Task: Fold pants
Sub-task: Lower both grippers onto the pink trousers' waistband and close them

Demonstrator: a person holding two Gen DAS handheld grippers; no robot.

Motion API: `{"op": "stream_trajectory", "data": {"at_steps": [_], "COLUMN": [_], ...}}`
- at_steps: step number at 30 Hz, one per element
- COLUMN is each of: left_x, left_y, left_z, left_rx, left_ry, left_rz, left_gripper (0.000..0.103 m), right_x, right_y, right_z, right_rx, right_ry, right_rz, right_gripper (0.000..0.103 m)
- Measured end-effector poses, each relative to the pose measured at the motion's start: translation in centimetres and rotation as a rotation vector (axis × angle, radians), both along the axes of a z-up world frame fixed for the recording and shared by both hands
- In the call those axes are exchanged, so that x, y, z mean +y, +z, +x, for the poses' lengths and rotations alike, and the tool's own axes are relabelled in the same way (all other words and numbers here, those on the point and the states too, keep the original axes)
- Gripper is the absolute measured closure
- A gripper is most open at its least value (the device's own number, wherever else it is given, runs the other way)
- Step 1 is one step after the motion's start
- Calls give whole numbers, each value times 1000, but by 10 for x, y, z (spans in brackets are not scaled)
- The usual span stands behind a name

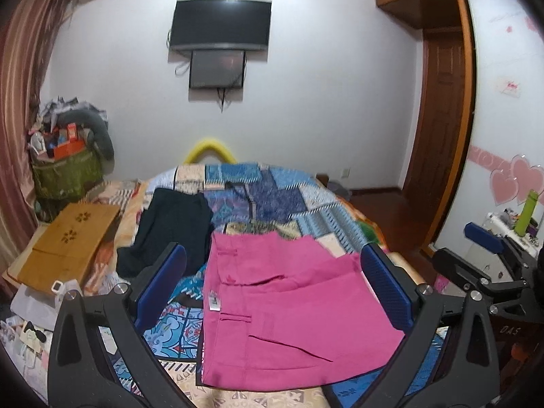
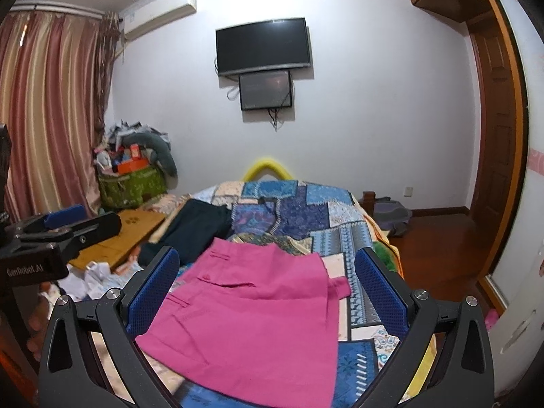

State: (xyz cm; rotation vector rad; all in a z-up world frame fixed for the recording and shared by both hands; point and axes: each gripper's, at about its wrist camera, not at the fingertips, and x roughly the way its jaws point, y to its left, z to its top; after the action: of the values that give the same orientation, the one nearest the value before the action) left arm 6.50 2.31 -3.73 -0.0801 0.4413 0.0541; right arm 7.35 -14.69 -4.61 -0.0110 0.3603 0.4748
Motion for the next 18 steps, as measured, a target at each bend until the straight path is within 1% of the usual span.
{"op": "stream_trajectory", "data": {"at_steps": [4,8,11,12,14,17,18], "left_x": [11,28,44,48,59,74,80], "left_y": [-24,-55,-80,-87,-103,-122,-130], "left_z": [38,80,113,120,139,162,171], "left_rx": [86,195,296,317,371,430,463], "left_ry": [18,-2,0,3,15,19,18], "left_rz": [9,4,0,3,15,25,28], "left_gripper": [0,0,0,0,0,0,0], "right_x": [-2,-8,-11,-13,-15,-19,-19], "right_y": [-22,-52,-74,-84,-97,-112,-115], "right_z": [29,68,89,101,117,140,145], "right_rx": [56,170,238,269,329,409,429], "right_ry": [-5,-6,-6,0,14,39,52], "right_rz": [-42,-77,-117,-129,-136,-139,-141], "right_gripper": [1,1,1,1,1,2,4]}}
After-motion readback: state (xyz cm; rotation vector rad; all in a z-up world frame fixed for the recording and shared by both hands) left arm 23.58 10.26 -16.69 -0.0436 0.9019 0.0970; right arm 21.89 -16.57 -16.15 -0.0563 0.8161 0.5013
